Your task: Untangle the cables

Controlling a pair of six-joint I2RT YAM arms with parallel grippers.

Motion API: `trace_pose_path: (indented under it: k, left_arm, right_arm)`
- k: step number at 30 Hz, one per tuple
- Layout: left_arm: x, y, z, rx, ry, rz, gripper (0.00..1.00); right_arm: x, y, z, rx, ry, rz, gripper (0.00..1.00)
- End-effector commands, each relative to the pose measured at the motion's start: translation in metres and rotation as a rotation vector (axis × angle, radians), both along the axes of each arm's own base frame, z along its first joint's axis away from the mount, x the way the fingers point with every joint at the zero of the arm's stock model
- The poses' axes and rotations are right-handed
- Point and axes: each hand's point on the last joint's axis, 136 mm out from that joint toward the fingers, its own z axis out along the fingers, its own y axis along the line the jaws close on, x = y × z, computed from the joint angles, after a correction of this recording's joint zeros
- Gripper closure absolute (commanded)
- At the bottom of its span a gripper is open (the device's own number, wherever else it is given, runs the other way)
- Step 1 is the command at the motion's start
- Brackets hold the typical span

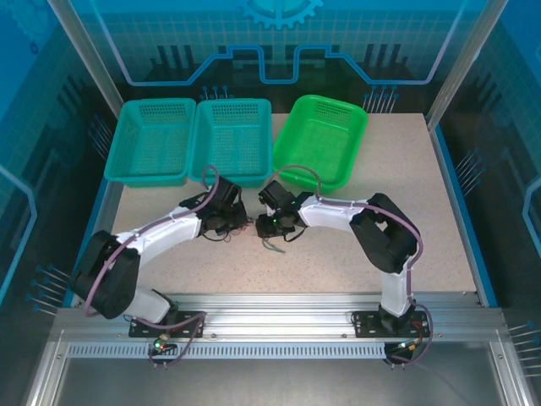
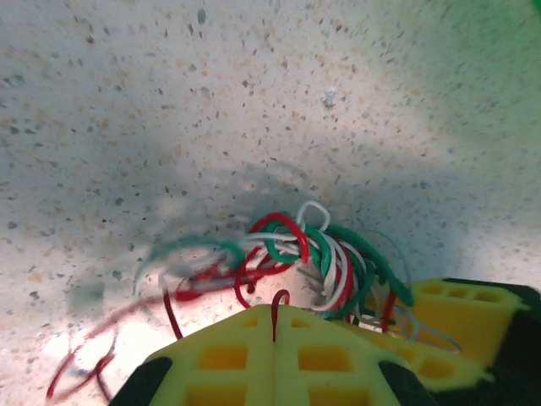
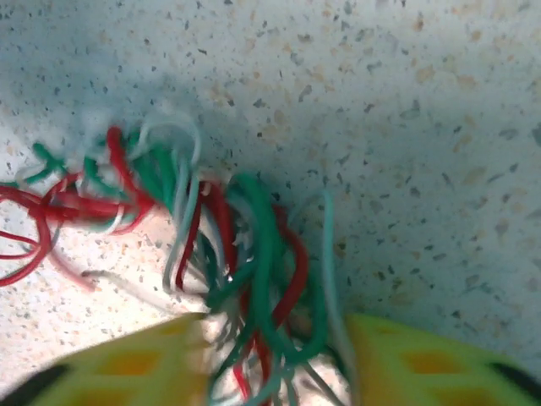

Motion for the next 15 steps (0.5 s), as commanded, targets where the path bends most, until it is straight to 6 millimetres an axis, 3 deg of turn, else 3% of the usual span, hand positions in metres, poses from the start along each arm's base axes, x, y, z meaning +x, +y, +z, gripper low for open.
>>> trace_pose_path:
  k: [1,8,11,15]
  left_arm:
    - [-0.002,0.021,0.025,-0.026,-0.043,0.061,1.0]
    - [-0.013,0.095,0.064,-0.081,-0.116,0.234,1.0]
    - [-0.019,0.109,0.073,-0.018,-0.133,0.234,1.0]
    - [-0.023,0.124,0.066,0.039,-0.109,0.274,1.0]
  right_arm:
    - [0.001,-0.034,0.0,-0.062,-0.023,-0.093,0.89]
    - [-0.017,-0.126,-0.012,-0.145,0.035,-0.27,0.89]
    - [-0.029,-0.159,-0.016,-0.17,0.052,-0.328,0.87]
    - [-0.037,-0.189,-0.01,-0.19,0.047,-0.408,0.84]
